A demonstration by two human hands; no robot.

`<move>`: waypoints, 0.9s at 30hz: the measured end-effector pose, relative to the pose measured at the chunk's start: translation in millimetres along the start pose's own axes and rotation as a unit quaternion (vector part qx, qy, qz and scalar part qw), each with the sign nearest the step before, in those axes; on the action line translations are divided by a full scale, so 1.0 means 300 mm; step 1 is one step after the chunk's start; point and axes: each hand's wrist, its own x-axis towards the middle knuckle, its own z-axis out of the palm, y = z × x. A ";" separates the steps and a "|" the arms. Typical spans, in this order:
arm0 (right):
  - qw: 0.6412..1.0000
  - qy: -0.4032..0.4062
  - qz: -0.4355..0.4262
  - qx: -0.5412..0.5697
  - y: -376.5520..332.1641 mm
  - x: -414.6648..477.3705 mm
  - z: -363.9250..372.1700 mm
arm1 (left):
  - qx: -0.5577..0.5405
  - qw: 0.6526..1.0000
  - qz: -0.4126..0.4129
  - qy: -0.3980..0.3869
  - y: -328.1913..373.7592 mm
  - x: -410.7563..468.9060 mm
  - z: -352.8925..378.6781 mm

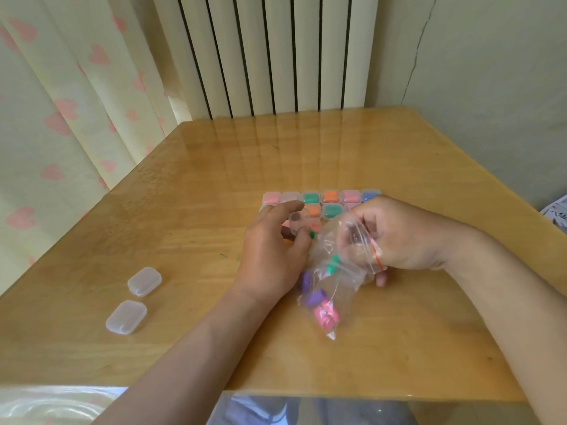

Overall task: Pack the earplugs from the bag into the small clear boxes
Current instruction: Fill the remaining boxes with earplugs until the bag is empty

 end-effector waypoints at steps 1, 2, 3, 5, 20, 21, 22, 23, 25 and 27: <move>1.000 0.008 -0.001 0.010 0.000 -0.003 -0.009 | -0.002 1.000 -0.003 0.001 0.002 0.000 0.001; 1.000 0.011 -0.003 0.017 -0.001 -0.004 -0.013 | -0.004 1.000 -0.004 0.001 0.003 0.000 0.001; 1.000 0.011 -0.004 0.017 -0.002 -0.004 -0.014 | -0.004 1.000 -0.005 -0.001 0.005 -0.001 0.000; 1.000 0.019 -0.006 0.009 0.002 -0.002 -0.017 | -0.004 1.000 -0.004 -0.003 0.005 -0.002 -0.003; 0.927 0.331 -0.143 0.106 0.022 0.041 -0.048 | -0.030 0.999 -0.017 -0.026 0.004 -0.002 -0.005; 0.927 0.323 -0.156 0.107 0.017 0.041 -0.037 | -0.041 0.999 -0.017 -0.030 0.006 -0.002 -0.004; 0.931 0.309 -0.168 0.099 0.014 0.040 -0.025 | -0.057 0.998 -0.022 -0.033 0.007 -0.002 -0.004; 0.936 0.293 -0.176 0.084 0.014 0.042 -0.014 | -0.081 0.996 -0.032 -0.036 0.010 -0.001 -0.004; 0.948 0.258 -0.181 0.043 0.020 0.047 0.004 | -0.136 0.988 -0.063 -0.041 0.012 0.004 -0.005; 0.956 0.237 -0.176 0.002 0.030 0.055 0.017 | -0.180 0.978 -0.089 -0.048 0.013 0.009 -0.010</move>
